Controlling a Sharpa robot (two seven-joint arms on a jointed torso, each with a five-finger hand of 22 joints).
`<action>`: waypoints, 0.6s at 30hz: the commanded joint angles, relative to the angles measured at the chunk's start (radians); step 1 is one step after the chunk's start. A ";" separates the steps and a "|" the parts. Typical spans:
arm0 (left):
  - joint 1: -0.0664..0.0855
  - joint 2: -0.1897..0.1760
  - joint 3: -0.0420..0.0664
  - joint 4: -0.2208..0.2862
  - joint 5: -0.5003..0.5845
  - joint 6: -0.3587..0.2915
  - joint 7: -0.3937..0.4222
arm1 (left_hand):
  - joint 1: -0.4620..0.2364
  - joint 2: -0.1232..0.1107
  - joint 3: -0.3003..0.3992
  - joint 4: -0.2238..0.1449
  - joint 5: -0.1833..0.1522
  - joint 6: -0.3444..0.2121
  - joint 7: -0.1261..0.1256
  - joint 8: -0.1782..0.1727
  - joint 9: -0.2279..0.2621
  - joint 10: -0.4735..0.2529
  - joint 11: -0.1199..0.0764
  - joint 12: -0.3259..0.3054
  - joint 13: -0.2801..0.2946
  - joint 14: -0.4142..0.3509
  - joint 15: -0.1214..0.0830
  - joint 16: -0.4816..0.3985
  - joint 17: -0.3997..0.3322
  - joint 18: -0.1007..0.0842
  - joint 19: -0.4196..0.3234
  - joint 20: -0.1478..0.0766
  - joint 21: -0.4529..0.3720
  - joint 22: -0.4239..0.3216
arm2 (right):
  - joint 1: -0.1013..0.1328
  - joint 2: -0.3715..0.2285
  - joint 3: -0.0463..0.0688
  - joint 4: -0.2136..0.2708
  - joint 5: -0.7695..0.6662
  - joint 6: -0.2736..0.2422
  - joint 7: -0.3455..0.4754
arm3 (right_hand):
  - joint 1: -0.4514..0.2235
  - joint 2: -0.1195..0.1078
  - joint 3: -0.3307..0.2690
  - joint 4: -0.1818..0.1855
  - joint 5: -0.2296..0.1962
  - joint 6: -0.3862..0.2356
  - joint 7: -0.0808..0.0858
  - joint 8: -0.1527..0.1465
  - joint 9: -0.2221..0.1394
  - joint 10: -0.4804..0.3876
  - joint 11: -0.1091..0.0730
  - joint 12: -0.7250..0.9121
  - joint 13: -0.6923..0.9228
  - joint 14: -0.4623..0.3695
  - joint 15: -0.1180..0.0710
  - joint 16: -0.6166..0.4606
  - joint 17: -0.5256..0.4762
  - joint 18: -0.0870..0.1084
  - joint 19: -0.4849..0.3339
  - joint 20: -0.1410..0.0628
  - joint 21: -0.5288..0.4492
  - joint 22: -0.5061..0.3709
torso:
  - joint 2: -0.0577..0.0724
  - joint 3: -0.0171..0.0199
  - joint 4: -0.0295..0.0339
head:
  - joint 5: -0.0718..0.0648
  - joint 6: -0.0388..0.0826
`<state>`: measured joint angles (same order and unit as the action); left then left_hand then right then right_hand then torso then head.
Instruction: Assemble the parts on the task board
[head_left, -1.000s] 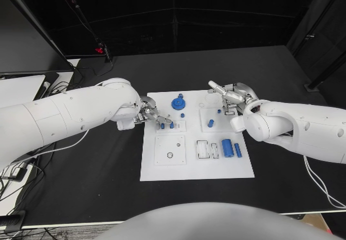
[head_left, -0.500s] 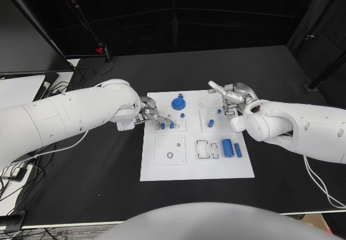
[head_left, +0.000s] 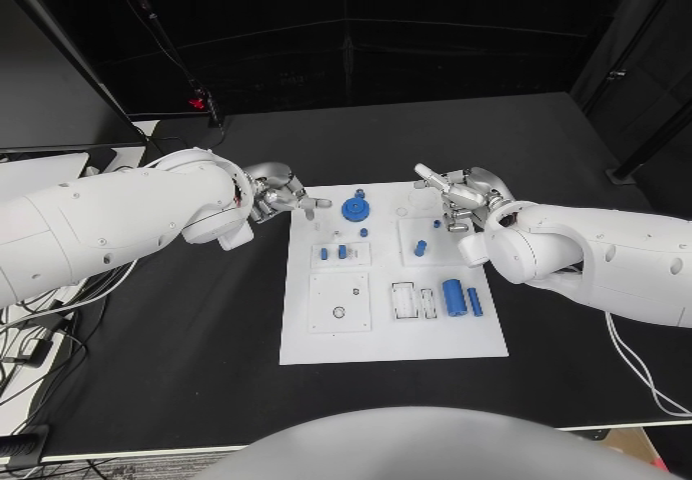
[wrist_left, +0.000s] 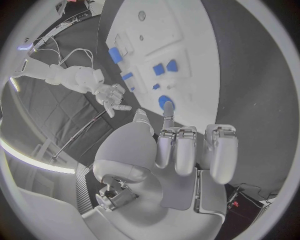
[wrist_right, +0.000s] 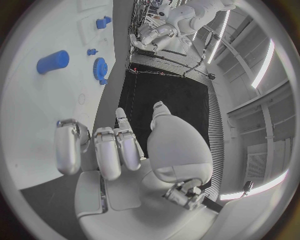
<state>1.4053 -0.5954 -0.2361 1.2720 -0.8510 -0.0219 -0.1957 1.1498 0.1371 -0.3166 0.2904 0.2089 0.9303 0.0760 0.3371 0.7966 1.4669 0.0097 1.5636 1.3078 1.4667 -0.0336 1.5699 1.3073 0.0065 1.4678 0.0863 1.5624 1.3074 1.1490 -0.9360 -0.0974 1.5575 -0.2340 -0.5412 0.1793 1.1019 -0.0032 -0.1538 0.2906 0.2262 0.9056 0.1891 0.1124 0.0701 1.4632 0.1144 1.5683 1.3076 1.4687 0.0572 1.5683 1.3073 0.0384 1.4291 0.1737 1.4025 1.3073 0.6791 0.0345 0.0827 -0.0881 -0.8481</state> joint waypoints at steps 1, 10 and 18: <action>0.005 -0.006 0.000 0.016 0.102 -0.314 0.238 | 0.028 -0.007 -0.011 -0.001 0.009 -0.041 0.012 0.006 -0.018 -0.030 0.018 -0.130 0.150 0.104 0.014 0.001 0.263 -0.002 0.086 0.011 -0.002 0.257 | 0.001 -0.001 0.000 0.001 -0.001 0.003 0.010 | -0.001 0.009 -0.006 0.000 0.005 0.001 0.003 0.005 -0.001 0.108 0.006 0.003 0.263 0.102 0.006 0.002 0.263 0.014 -0.007 -0.001 -0.004 0.194 | 0.002 -0.0023 -0.0020 | 0.003 0.004; -0.014 0.031 0.000 -0.007 0.196 -0.431 0.447 | 0.178 -0.042 -0.009 -0.003 0.104 -0.176 0.073 0.009 -0.115 -0.678 0.084 -0.979 -0.548 0.104 0.067 0.001 0.263 -0.006 0.103 0.052 0.008 0.263 | -0.001 -0.002 0.000 0.000 -0.001 0.002 0.017 | -0.001 0.009 -0.006 0.000 0.005 0.001 0.003 0.005 -0.001 0.108 0.006 0.003 0.263 0.102 0.006 0.002 0.263 0.013 -0.005 -0.001 -0.001 0.195 | 0.002 -0.0022 -0.0030 | 0.003 0.004; -0.053 0.083 0.000 -0.081 0.030 -0.439 0.541 | 0.303 -0.094 0.050 0.001 0.115 -0.174 0.102 -0.076 -0.310 -0.674 0.114 -1.159 -0.858 0.104 0.094 0.001 0.263 -0.006 0.103 0.081 0.008 0.263 | -0.001 -0.006 0.000 0.004 -0.001 0.004 0.029 | -0.001 0.010 -0.006 0.000 0.005 0.001 0.003 0.006 -0.001 0.108 0.006 0.003 0.263 0.102 0.006 0.002 0.263 0.012 -0.002 -0.001 0.002 0.197 | 0.002 -0.0011 -0.0016 | -0.001 0.008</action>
<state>1.3529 -0.5178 -0.2376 1.2015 -0.7284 -0.4220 0.2487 1.4452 0.0423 -0.2716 0.2920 0.3217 0.7460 0.1785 0.2669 0.5001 0.7884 0.1236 0.4118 0.4678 1.4660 0.0587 1.5700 1.3073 0.0063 1.4665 0.1628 1.5678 1.3081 1.1472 -0.9407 -0.0973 1.5582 -0.2340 -0.5409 0.1884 1.1030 -0.0021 -0.1538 0.2906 0.2262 0.9056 0.1891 0.1124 0.0701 1.4632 0.1144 1.5683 1.3075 1.4686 0.0572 1.5684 1.3073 0.0383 1.4291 0.1737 1.4025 1.3073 0.6808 0.0326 0.0794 -0.0873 -0.8417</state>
